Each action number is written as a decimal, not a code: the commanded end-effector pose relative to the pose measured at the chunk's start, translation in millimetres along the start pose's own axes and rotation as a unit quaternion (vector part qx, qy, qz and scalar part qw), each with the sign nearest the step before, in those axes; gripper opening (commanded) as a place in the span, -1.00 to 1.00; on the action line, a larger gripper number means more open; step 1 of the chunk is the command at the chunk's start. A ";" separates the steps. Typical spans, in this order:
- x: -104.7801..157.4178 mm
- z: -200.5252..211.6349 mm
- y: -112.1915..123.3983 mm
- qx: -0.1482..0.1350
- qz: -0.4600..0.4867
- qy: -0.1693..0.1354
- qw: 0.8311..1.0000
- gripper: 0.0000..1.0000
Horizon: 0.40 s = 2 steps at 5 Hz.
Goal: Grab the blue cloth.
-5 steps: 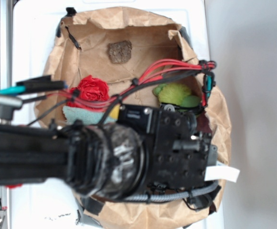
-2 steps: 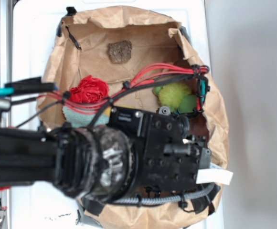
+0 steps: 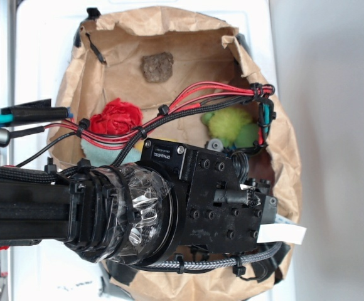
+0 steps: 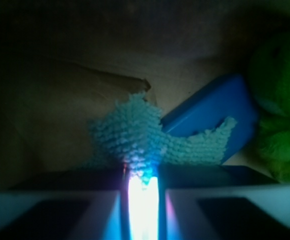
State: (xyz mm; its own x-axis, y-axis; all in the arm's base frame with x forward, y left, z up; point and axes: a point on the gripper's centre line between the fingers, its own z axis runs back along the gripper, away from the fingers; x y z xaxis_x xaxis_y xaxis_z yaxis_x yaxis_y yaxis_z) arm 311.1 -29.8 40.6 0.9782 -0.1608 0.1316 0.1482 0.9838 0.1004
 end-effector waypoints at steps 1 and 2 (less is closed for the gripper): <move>8.9 77.8 17.0 -0.025 0.040 -0.019 0.999 -1.00; 6.5 100.8 38.8 -0.046 0.069 -0.026 0.996 -1.00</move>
State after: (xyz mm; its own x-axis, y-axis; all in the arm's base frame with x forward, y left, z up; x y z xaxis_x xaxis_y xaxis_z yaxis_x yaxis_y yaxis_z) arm 300.2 -2.1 117.9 0.9947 -0.0340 0.0974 0.0359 0.9992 -0.0183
